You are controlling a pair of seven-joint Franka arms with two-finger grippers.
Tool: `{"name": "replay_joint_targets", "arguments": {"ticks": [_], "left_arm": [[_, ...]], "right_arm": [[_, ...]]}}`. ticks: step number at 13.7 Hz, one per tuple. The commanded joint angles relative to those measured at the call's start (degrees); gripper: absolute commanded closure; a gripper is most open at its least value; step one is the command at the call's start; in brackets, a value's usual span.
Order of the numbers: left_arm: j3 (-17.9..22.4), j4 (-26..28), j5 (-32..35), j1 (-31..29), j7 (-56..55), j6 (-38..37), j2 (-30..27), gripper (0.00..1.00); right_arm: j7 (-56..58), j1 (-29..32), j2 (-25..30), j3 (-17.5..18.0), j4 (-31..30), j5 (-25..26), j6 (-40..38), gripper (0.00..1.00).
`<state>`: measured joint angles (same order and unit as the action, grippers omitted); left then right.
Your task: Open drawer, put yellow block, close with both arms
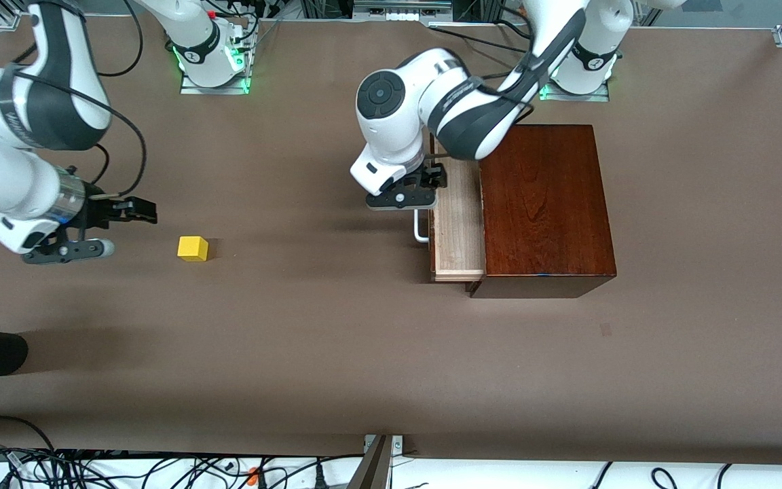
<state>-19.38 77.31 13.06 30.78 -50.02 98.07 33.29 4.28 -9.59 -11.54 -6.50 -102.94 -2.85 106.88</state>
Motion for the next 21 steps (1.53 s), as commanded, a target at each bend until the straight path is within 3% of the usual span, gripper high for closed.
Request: {"name": "replay_joint_targets", "arguments": {"ticks": [1,3,6,12,14,17,19,21], "left_arm": [[-0.1,-2.6,-1.1,-3.9,8.8,-6.9,-2.9,0.00],[0.0,-2.6,-1.2,-7.6,14.6,-10.7,-5.9,0.00],[-0.1,-2.4,-5.1,-16.6,23.2,-14.0,-10.8,0.00],[0.1,-2.6,-10.3,-35.1,43.8,-16.5,-16.1,0.00],[2.7,-0.7,-11.8,-36.2,49.0,-16.2,-18.9,0.00],[13.6,9.5,-14.2,-31.2,49.0,-9.9,-26.8,0.00],[15.6,19.0,-16.7,-31.2,49.1,-6.3,-35.0,0.00],[15.8,21.3,-15.8,-29.8,48.8,-5.6,-37.8,0.00]], "right_arm": [[-0.8,-0.2,6.6,0.1,-13.5,0.1,9.5,0.00],[-0.8,-0.2,6.0,0.0,-16.5,0.0,13.5,0.00],[-0.8,-0.1,4.8,0.0,-24.1,0.0,26.2,0.00],[-0.9,-0.1,-4.4,0.0,-24.5,-0.6,38.9,0.00],[-0.9,-0.1,-6.6,0.0,-24.5,-0.6,42.0,0.00],[-0.9,0.0,-9.3,0.1,-24.3,-0.8,45.3,0.00],[-0.9,-0.1,-9.5,0.3,-24.2,-2.1,45.3,0.00],[-0.9,-0.1,-10.0,0.4,-24.0,-2.7,45.3,0.00]]}}
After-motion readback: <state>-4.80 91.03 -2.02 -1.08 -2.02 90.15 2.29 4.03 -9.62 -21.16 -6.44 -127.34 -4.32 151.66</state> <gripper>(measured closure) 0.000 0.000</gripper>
